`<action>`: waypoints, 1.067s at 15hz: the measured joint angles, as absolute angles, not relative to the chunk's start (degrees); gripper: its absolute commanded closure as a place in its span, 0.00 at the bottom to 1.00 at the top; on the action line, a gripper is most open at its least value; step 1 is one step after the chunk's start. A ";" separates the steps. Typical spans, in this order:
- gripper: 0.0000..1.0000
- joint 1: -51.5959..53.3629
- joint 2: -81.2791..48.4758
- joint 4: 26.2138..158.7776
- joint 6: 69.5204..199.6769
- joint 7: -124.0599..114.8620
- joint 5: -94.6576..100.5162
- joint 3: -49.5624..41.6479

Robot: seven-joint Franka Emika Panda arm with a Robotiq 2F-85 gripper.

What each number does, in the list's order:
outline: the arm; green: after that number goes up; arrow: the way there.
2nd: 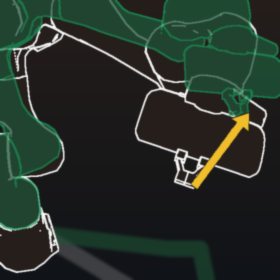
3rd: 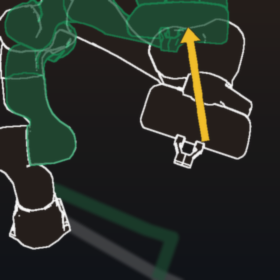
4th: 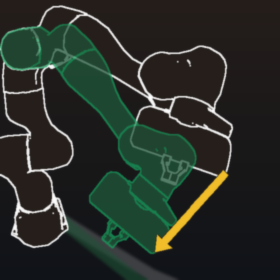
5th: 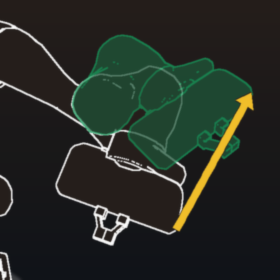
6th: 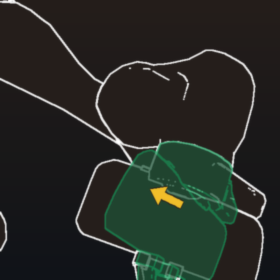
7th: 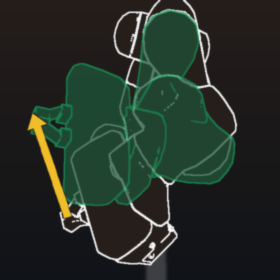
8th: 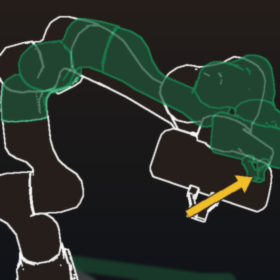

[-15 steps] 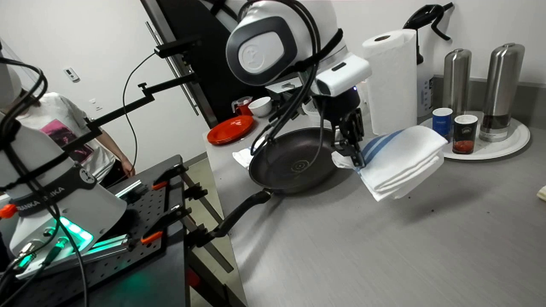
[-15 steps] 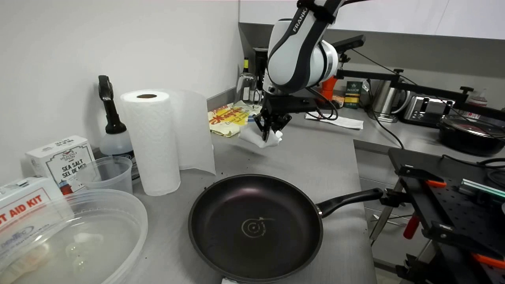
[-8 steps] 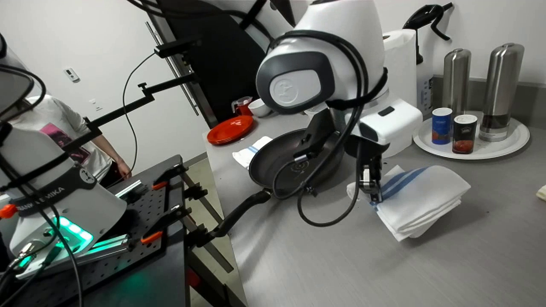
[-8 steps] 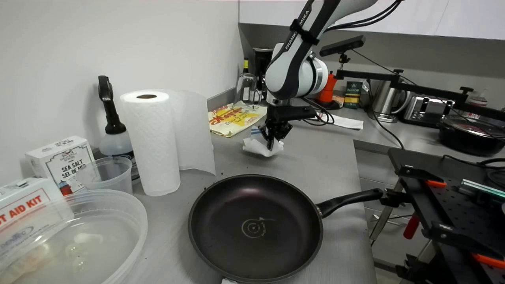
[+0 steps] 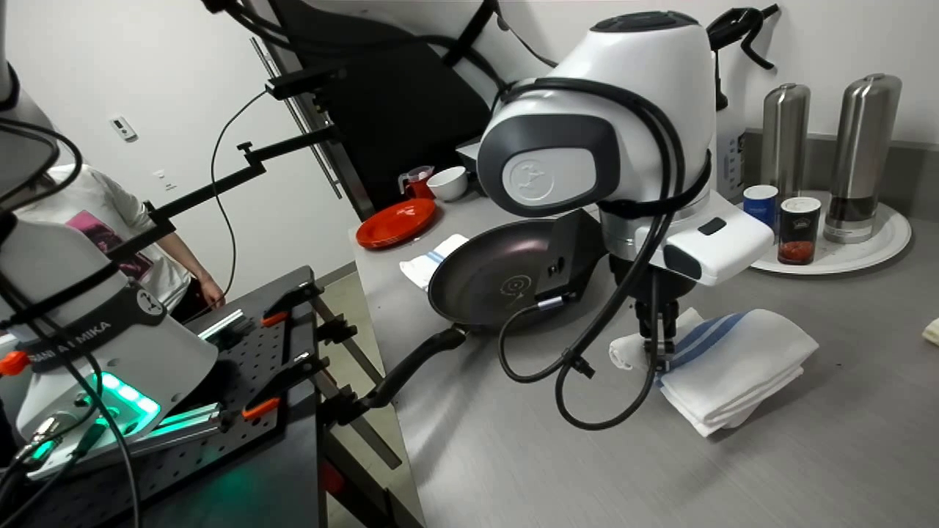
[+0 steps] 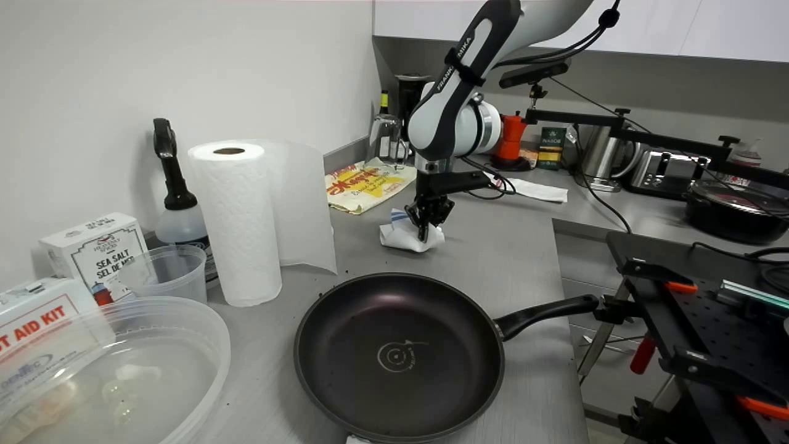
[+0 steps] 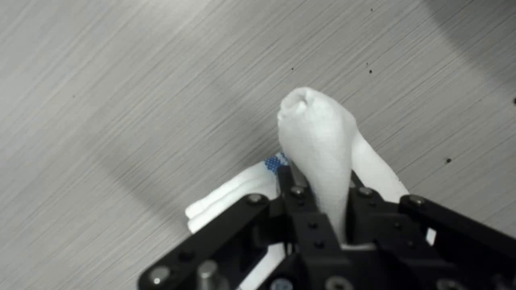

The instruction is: Wipe the pan with the white towel

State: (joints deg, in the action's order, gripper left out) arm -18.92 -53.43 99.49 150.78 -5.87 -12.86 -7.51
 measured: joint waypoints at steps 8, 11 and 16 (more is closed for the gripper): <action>0.06 -18.54 -50.82 98.23 143.61 0.82 -11.00 -7.04; 0.00 -18.41 -47.62 98.96 139.96 3.68 -9.26 -7.04; 0.00 -18.36 -40.46 101.86 133.60 8.87 -7.77 -6.92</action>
